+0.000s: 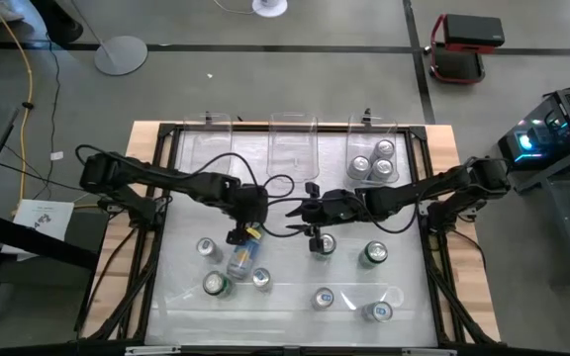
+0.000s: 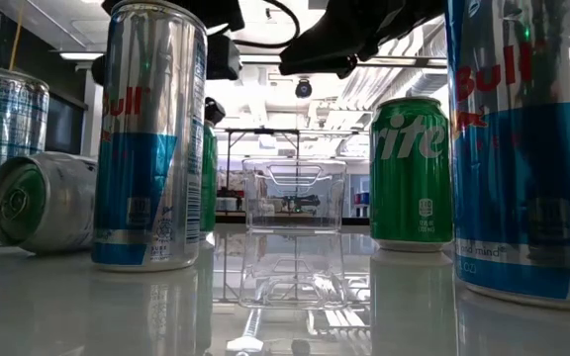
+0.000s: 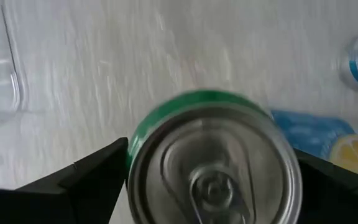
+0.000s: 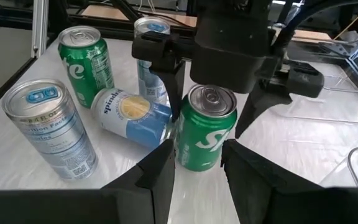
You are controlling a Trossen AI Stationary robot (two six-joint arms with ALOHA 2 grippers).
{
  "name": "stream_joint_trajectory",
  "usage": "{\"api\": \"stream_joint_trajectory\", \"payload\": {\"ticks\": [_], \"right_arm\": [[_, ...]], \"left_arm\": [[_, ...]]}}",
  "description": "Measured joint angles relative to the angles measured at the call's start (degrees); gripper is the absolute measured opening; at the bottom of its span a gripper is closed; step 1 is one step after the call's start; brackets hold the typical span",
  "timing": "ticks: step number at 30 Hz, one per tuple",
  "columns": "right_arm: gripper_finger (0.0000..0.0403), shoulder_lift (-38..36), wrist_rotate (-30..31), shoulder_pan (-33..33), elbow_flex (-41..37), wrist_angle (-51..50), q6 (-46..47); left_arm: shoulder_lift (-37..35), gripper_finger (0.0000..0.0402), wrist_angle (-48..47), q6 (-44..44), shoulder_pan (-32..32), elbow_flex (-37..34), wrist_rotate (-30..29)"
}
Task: Sort soda cans
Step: Move the top right green soda can to the middle of the table
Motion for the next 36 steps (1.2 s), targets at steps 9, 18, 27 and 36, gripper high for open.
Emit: {"api": "stream_joint_trajectory", "payload": {"ticks": [9, 18, 27, 36], "right_arm": [[0.0129, -3.24, 0.96, 3.73, -0.02, -8.17, 2.30], [0.0129, -11.49, 15.73, 10.36, -0.02, -19.46, 7.08], [0.0129, -13.01, 21.05, 11.45, -0.02, -19.56, 8.39], [0.0129, -12.04, 21.04, 11.04, -0.02, -20.75, 11.08]], "left_arm": [[0.01, 0.0312, 2.00, 0.04, 0.27, -0.02, -0.31], [0.83, 0.0296, 12.81, -0.43, 5.10, 2.05, -0.89], [7.03, 0.0307, 10.71, 1.12, 10.58, 7.17, -0.44], [8.75, 0.0320, 10.92, 1.66, 10.98, 7.30, -0.37]]}}
